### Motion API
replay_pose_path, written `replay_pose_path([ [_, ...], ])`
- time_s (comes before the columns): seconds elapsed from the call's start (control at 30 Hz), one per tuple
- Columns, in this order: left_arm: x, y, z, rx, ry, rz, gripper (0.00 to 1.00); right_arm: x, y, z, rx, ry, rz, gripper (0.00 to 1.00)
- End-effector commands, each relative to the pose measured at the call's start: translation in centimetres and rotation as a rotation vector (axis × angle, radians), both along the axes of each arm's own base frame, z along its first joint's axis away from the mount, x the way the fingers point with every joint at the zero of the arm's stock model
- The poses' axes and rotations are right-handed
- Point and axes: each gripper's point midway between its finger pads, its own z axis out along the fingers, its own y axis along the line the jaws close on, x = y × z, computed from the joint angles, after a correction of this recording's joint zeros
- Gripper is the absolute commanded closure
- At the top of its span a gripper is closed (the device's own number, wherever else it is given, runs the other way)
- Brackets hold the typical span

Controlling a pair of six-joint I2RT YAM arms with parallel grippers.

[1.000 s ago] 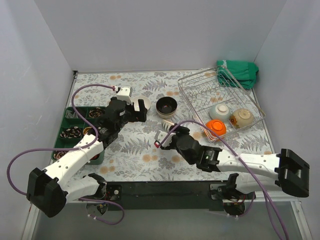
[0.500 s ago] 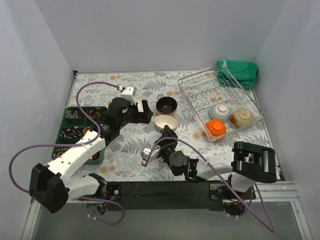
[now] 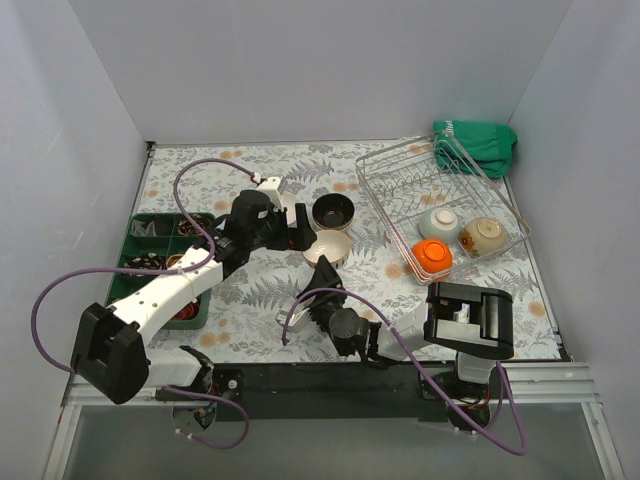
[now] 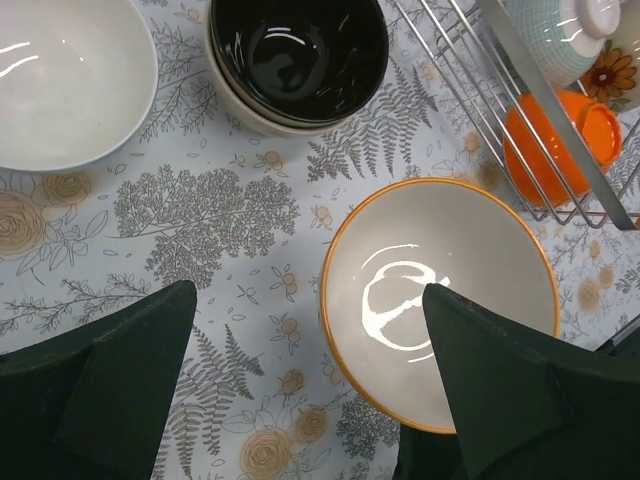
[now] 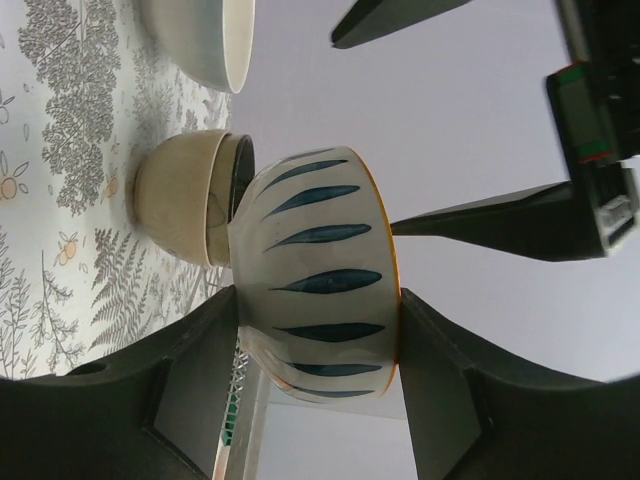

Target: Unload the bowls from the dish rack

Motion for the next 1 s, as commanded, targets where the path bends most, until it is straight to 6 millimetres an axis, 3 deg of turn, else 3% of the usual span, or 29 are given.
replay_pose_path([
  [0.0,-0.2,-0.4,-0.2,0.006,0.057,-0.008,0.05,-0.4,-0.9,8.7,0.482,-0.103,-0.006,0.99],
  [0.1,-0.3,-0.7,-1.5,0.021,0.102,-0.019,0.08,-0.5,-0.8,8.4,0.477,-0.099,-0.006,0.99],
  [0.2,-0.6,-1.1,-2.1,0.015,0.136,-0.044,0.18,-0.4,-0.8,8.2,0.478,-0.097,-0.011,0.99],
  [0.33,-1.0,-1.7,-2.4,0.008,0.157,-0.08,0.49,-0.4,-0.7,8.1,0.485,-0.092,-0.015,0.99],
  [0.37,-1.0,-1.7,-2.4,0.009,0.158,-0.082,0.66,-0.4,-0.6,8.0,0.486,-0.09,-0.014,0.99],
  [0.5,-0.8,-1.5,-2.3,0.013,0.148,-0.076,0.97,-0.3,-0.6,7.7,0.481,-0.086,-0.019,0.99],
  [0.63,-0.8,-1.5,-2.2,0.015,0.143,-0.081,1.0,-0.3,-0.6,7.6,0.482,-0.084,-0.02,0.99],
  [0.73,-0.5,-1.2,-2.0,0.027,0.125,-0.061,1.0,-0.3,-0.7,7.4,0.482,-0.079,-0.032,0.72],
  [0.77,-0.5,-1.0,-1.9,0.033,0.119,-0.057,1.0,-0.3,-0.8,7.3,0.482,-0.077,-0.036,0.55],
  [0.87,0.1,-0.2,-1.4,0.056,0.082,-0.01,1.0,-0.5,-0.8,6.9,0.483,-0.066,-0.036,0.28],
  [0.97,0.8,1.1,-0.9,0.088,0.038,0.05,1.0,-0.9,-0.9,6.4,0.483,-0.051,-0.035,0.12],
])
